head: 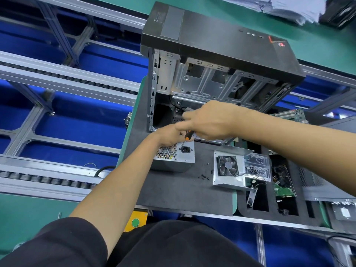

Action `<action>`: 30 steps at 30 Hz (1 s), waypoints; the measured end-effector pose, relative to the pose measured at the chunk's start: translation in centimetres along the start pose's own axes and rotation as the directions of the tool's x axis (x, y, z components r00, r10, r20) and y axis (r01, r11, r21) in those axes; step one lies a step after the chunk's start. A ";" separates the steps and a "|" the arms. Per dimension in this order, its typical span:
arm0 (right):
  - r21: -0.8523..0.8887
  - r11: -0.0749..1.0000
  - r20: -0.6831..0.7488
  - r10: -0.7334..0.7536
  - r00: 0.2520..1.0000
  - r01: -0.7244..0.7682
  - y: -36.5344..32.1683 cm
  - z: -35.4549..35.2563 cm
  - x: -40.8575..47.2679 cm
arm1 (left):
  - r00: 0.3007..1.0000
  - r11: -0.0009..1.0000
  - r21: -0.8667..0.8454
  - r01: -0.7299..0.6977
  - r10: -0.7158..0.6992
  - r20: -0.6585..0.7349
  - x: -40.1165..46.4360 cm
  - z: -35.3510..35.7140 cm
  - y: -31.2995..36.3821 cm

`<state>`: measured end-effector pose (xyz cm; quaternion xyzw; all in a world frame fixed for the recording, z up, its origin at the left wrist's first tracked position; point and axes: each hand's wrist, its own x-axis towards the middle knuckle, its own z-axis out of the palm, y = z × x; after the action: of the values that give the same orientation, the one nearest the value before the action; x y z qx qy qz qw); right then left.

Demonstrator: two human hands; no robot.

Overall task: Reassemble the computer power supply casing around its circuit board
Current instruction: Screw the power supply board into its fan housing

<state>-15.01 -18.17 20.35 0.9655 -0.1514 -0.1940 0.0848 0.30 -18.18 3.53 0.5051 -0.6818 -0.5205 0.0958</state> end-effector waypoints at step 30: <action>0.903 -0.270 0.424 0.691 0.586 -0.335 -2.9 19.6 -15.1 | 0.942 0.653 0.680 -0.333 0.268 0.203 -8.0 4.0 -0.7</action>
<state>-35.36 -12.65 7.11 0.5856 -0.6275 0.1524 -0.4900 1.83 -9.34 4.41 0.3605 -0.9057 -0.2177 -0.0487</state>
